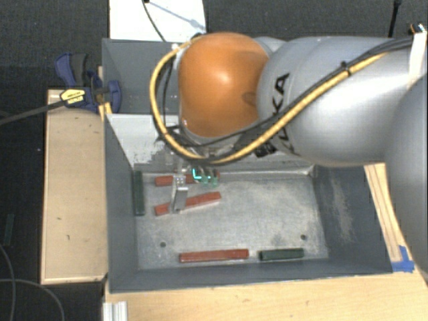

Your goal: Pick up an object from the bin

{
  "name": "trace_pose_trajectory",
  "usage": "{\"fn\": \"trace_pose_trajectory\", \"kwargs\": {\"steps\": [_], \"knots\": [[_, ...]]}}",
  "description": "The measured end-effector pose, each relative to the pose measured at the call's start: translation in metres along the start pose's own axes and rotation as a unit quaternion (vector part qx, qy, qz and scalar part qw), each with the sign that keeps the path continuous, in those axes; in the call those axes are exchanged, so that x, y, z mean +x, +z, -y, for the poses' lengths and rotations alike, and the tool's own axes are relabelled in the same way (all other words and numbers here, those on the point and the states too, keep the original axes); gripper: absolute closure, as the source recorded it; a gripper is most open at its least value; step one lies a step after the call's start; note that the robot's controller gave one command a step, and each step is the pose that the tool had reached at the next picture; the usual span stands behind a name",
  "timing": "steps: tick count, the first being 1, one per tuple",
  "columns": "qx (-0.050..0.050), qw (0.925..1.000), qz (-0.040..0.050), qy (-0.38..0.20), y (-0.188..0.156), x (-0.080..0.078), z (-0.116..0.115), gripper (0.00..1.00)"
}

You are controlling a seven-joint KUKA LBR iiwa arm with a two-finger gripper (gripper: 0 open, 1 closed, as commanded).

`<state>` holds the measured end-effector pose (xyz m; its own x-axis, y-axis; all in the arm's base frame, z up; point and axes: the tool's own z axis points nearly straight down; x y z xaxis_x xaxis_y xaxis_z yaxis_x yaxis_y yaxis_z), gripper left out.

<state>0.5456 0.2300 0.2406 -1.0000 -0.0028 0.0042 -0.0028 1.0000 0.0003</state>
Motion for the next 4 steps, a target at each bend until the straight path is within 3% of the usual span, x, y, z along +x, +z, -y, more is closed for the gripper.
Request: {"fn": "trace_pose_trajectory", "kwargs": {"steps": [1, 2, 3, 4], "knots": [[0.002, 0.9982, -0.0001, 0.059, 0.111, -0.028, 0.061, 0.0], [0.0, 1.0, 0.0013, -0.004, 0.172, -0.045, 0.033, 0.0], [-0.001, 1.0, 0.0032, 0.0, 0.169, -0.046, 0.034, 1.0], [0.0, 0.9996, 0.0069, -0.027, 0.055, -0.02, 0.078, 1.0]]}}
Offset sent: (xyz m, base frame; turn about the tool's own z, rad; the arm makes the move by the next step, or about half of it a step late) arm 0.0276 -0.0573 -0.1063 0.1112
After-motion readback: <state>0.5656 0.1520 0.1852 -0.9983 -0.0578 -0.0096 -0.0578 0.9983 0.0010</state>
